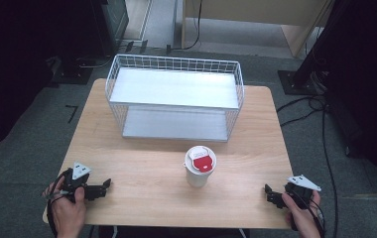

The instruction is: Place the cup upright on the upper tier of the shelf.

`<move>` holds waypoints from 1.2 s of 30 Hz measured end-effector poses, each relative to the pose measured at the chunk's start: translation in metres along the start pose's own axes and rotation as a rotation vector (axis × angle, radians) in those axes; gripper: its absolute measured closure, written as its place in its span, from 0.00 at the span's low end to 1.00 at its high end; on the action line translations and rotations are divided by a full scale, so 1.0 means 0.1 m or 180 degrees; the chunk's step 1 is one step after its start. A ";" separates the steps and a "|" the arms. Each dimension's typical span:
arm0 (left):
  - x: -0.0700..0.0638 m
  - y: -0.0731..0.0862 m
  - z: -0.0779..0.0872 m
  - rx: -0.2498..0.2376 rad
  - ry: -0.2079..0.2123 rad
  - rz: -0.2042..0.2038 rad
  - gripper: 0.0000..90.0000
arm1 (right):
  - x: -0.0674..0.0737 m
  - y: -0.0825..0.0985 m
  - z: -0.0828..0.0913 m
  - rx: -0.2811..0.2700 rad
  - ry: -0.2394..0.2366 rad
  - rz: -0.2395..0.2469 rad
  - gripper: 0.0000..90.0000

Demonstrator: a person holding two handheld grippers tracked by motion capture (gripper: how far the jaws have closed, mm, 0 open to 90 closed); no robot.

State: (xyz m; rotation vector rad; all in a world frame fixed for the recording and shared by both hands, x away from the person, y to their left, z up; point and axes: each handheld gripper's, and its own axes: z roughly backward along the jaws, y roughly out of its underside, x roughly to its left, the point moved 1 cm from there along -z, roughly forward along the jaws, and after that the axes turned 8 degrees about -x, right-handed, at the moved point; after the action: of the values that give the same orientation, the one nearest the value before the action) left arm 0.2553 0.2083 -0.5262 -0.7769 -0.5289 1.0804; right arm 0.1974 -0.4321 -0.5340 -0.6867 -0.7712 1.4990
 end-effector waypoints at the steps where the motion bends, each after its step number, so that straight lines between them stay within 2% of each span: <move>1: 0.00 0.00 0.00 -0.0001 -0.0009 0.0007 0.00 | 0.00 0.00 0.00 0.0000 0.0000 0.0000 0.00; 16: -0.02 -0.01 -0.01 0.0007 -0.0077 0.0053 0.00 | 0.00 0.00 0.00 0.0001 0.0005 -0.0007 0.00; 23: -0.02 -0.01 -0.01 0.0003 -0.0076 0.0060 0.00 | 0.11 -0.06 -0.06 0.0018 -0.0009 0.0032 0.00; 25: -0.02 -0.01 -0.01 0.0008 -0.0077 0.0054 0.00 | 0.23 -0.10 -0.07 0.0004 -0.0094 0.0086 0.00; 28: -0.02 -0.01 -0.01 0.0007 -0.0076 0.0055 0.00 | 0.30 -0.13 -0.06 -0.0026 -0.0143 0.0131 0.00; 29: -0.02 -0.01 -0.01 0.0007 -0.0076 0.0054 0.00 | 0.40 -0.15 -0.05 -0.0050 -0.0198 0.0136 0.00; 36: -0.02 -0.01 -0.01 0.0003 -0.0076 0.0055 0.00 | 0.69 -0.23 0.00 -0.0112 -0.0328 0.0234 0.00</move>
State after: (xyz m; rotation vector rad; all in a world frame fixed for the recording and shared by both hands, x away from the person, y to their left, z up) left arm 0.2564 0.2058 -0.5261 -0.7697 -0.5428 1.1069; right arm 0.2067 -0.3631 -0.5144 -0.6742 -0.8604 1.6007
